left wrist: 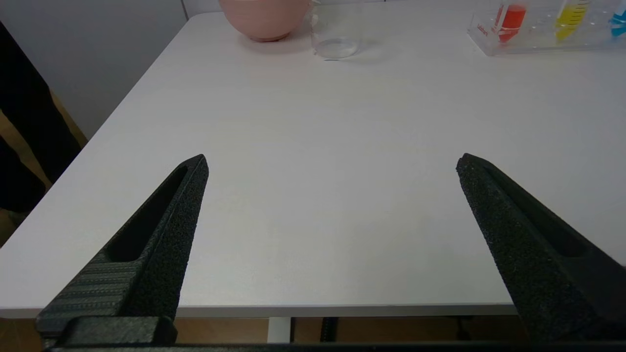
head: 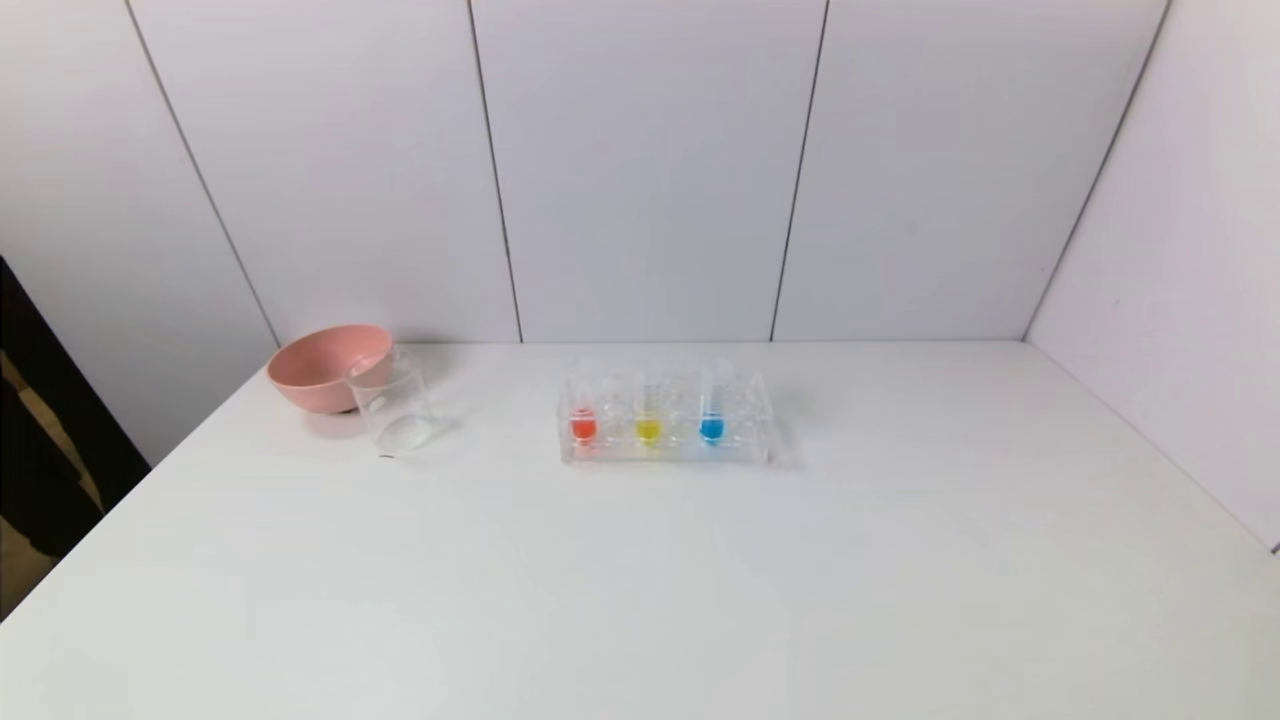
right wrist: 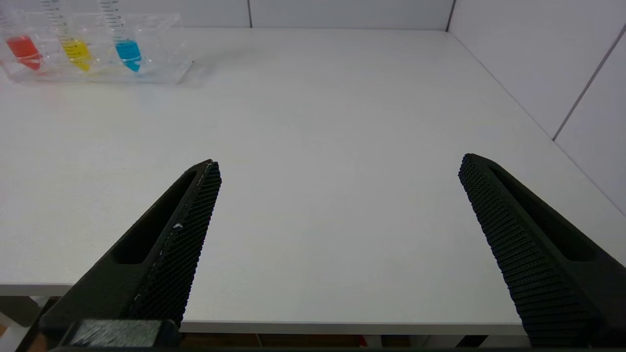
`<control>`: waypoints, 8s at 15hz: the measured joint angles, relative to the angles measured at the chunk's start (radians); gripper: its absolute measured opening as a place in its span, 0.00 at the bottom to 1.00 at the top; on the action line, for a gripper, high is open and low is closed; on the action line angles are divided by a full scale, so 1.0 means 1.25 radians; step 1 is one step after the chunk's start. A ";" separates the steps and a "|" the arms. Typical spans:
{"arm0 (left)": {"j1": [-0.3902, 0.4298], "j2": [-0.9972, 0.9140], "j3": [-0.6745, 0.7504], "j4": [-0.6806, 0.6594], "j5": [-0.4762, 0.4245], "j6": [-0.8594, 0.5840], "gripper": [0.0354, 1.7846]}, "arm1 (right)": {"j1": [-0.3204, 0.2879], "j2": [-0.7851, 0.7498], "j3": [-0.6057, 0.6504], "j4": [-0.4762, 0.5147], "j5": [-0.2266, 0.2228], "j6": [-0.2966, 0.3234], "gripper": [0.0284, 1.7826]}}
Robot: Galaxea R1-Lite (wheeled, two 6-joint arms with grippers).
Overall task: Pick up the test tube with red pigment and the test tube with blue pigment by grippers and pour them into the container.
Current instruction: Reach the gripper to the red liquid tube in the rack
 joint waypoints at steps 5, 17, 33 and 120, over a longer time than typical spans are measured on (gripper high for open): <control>0.000 0.000 0.000 0.002 0.002 -0.007 0.99 | 0.000 0.000 0.000 0.000 0.000 0.000 1.00; 0.000 0.000 -0.056 0.010 -0.005 -0.020 0.99 | 0.000 0.000 0.000 0.000 0.000 0.000 1.00; -0.003 0.468 -0.523 -0.022 -0.134 -0.025 0.99 | 0.000 0.000 0.000 0.000 0.000 0.000 1.00; -0.194 1.859 -0.979 -0.818 -0.800 0.081 0.23 | 0.000 0.000 0.000 0.000 0.000 0.000 1.00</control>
